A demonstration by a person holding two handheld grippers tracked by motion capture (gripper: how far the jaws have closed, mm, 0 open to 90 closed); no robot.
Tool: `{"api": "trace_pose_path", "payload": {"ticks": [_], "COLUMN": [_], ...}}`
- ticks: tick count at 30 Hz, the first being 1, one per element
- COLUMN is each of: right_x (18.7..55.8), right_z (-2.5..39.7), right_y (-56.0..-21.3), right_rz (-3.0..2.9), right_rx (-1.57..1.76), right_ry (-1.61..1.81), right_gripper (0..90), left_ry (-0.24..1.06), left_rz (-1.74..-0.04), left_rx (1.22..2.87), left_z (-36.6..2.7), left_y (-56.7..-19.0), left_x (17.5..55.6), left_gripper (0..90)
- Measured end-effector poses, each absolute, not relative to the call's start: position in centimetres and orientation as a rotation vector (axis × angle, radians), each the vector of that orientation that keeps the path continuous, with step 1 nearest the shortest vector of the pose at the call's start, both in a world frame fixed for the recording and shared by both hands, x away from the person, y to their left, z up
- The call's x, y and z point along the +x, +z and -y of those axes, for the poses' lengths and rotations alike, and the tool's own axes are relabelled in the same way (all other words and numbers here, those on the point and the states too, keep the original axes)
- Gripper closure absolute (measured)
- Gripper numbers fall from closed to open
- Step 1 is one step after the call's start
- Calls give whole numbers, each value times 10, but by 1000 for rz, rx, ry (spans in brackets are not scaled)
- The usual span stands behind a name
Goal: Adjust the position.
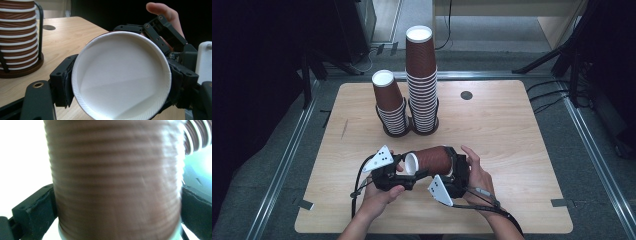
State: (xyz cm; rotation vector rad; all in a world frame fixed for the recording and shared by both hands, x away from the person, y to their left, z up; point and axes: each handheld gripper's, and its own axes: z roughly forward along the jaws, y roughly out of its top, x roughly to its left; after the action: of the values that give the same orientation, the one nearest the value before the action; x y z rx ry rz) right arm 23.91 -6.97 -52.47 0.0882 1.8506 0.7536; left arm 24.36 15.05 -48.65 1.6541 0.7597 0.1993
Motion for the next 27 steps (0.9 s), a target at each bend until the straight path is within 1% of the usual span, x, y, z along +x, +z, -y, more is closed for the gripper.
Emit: {"api": "trace_pose_path", "payload": {"ticks": [3, 12, 17, 21, 27], "right_x": [241, 249, 250, 251, 251], "right_z": [74, 87, 93, 96, 97], "right_y": [-524, -526, -526, -528, -529], "right_rz": [-1851, -1854, -1867, -1893, -1893], "right_rx": [114, 185, 254, 319, 451], "right_ry": [756, 737, 785, 828, 898], "right_gripper": [0, 0, 0, 38, 54], "left_ry": [193, 234, 261, 290, 320], "left_rz": [-768, -790, -799, -803, -830], "left_rx": [1628, 1602, 1589, 1580, 1573], "left_z": [-155, -163, -165, -167, -167], "left_y": [-486, -484, -484, -484, -486], "left_x": [245, 246, 247, 247, 249], "left_gripper": [232, 233, 232, 231, 230]}}
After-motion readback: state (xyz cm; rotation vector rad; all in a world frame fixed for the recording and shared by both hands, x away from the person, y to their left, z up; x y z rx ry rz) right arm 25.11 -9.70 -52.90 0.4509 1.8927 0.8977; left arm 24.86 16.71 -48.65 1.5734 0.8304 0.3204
